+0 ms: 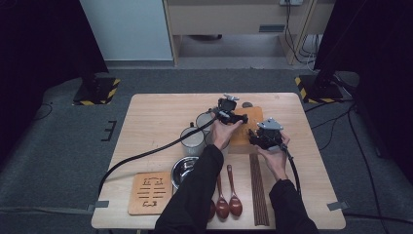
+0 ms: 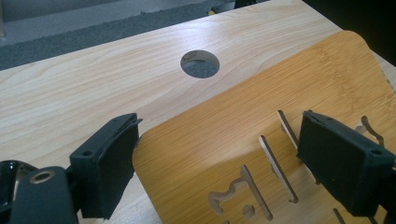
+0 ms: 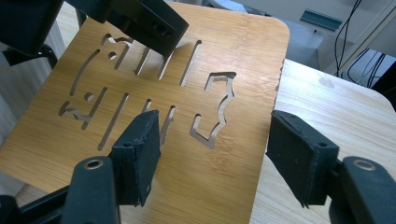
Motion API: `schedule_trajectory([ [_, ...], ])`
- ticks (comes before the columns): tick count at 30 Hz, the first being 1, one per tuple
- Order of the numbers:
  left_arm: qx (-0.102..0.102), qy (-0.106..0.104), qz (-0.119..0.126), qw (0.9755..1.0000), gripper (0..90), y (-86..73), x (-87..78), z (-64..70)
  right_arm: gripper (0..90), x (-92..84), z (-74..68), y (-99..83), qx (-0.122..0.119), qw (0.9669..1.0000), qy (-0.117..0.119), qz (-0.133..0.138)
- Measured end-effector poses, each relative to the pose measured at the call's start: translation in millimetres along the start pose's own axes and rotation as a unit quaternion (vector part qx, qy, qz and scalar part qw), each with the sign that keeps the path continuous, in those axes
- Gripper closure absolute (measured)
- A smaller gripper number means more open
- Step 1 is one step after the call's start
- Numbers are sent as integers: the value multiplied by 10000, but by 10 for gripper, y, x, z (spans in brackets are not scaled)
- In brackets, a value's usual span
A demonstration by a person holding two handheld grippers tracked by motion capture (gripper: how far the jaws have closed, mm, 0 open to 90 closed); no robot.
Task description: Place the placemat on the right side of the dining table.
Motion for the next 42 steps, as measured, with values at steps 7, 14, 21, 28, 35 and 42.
schedule_trajectory([
  [7, 12, 9, -16, 10000, 126, -9, 10, -2, 360, 10, 5, -13, 14, 10000, -42, -56],
  [14, 60, 45, 17, 10000, 127, -14, 11, 3, 360, 20, 7, -28, 76, 10000, 6, -57],
  [21, 83, 46, 18, 10000, 128, -9, 1, -1, 358, 21, 9, -22, 81, 10000, 3, -21],
  [28, 86, -4, 39, 10000, 129, -7, -5, 8, 346, 45, 22, -50, 164, 9998, 12, -88],
  [35, 101, 20, 30, 9999, 129, -19, -5, 1, 347, 62, 21, -53, 237, 9996, 58, -142],
  [42, 115, 0, 57, 9999, 130, -20, -6, 13, 366, 69, 28, -66, 373, 9989, 115, -253],
])
Point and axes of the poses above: each handheld gripper's, and its own axes: x roughly forward along the jaws, y roughly out of its top, z roughly to its right, the point moved 7 cm from there along x, roughly forward along the jaws, and after that the axes turned 1 degree about -y, right-handed, at the moved point
